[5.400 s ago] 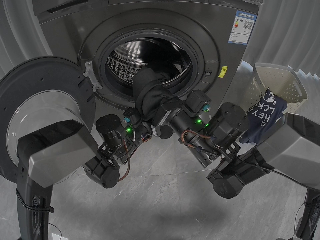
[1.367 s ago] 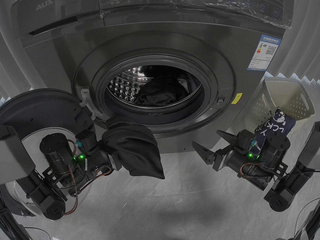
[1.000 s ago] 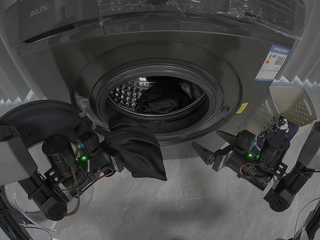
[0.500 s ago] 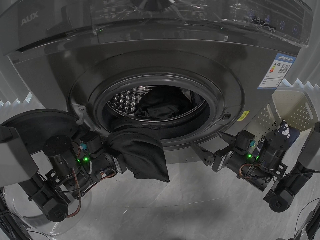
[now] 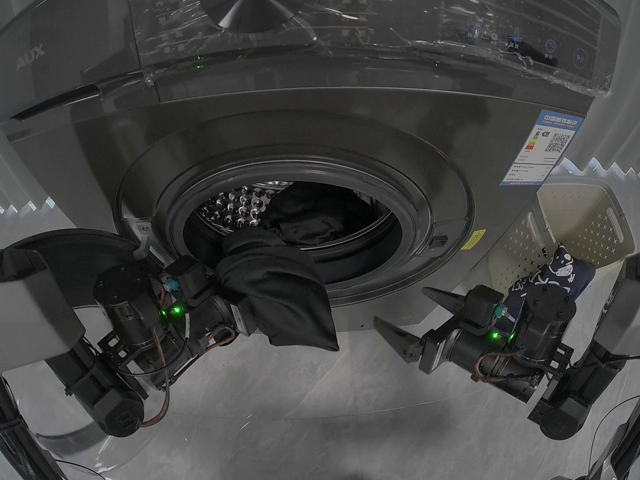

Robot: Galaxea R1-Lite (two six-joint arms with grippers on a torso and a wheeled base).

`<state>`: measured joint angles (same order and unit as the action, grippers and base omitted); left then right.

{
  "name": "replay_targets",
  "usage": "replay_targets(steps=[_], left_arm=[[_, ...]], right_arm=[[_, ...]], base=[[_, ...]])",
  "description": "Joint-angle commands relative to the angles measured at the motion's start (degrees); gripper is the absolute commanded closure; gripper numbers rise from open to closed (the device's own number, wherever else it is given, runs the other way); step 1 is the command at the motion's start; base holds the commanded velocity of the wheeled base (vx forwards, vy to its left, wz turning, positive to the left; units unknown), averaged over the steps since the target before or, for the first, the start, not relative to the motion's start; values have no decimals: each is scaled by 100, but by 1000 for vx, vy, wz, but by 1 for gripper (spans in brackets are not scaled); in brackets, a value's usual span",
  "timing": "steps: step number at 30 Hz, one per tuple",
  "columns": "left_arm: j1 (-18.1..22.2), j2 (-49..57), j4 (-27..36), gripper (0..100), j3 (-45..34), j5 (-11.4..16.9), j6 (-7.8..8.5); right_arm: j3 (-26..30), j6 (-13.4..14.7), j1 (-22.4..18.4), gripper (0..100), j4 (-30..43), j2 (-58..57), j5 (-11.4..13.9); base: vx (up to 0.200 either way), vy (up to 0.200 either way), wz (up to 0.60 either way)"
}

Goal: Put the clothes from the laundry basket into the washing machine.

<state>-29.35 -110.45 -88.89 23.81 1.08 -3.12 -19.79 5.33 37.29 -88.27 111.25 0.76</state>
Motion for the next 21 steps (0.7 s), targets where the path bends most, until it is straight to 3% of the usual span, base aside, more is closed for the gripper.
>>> replay_targets(steps=[1,5,12,14,16,21], left_arm=[[-70,-451,4,100,564,-319,40],[-44,-733,4,100,924,-302,207],[-88,-1295,12,100,1609,-267,110],[-70,-1506,4,100,2093,-381,13],[-88,-1735,4,100,2523,-689,-145],[-79,-2200,65,100,3350,-847,-189]], right_arm=[[256,12,446,0,-6,19,-5],[273,21,569,0,-6,116,-49],[273,30,692,0,-6,160,-76],[282,30,692,0,-6,160,-76],[282,30,683,0,-6,160,-76],[282,30,674,0,-6,169,-76]], base=[[0,0,0],[0,0,0],[0,0,0],[0,0,0],[0,0,0],[0,0,0]])
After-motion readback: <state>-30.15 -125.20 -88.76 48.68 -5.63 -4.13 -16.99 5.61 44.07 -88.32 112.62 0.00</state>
